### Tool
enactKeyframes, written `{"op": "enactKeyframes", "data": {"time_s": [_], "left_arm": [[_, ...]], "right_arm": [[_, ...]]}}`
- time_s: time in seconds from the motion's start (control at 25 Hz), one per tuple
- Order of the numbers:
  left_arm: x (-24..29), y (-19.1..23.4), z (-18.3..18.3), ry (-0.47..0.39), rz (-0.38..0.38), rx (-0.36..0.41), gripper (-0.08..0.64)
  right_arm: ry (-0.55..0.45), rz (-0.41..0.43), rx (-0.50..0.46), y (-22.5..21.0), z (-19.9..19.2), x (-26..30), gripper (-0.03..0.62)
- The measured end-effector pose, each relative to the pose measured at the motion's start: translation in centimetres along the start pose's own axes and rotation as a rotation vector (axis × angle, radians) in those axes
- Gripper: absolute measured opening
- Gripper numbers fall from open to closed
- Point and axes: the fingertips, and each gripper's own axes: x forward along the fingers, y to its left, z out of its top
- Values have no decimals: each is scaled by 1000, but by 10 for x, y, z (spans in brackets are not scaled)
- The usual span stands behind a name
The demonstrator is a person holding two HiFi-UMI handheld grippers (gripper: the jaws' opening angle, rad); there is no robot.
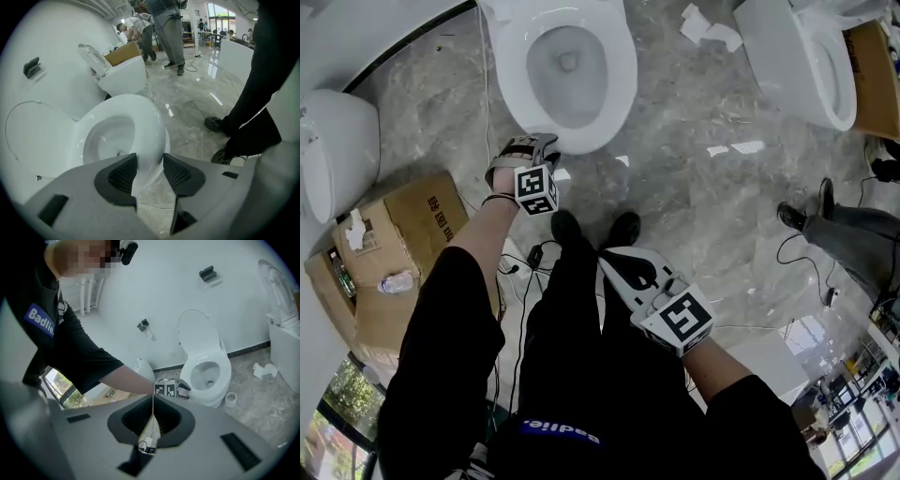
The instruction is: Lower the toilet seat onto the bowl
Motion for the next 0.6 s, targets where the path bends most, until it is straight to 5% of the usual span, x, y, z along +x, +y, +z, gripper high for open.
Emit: {"op": "enactKeyframes", "data": {"time_s": [0.32, 0.6], "left_arm": [[33, -13, -6, 36, -31, -92, 173], [35, -14, -6, 28, -45, -97, 163]], "right_arm": [[52, -17, -24, -23, -10, -4, 29], [84, -48, -6, -28, -17, -12, 29]]}}
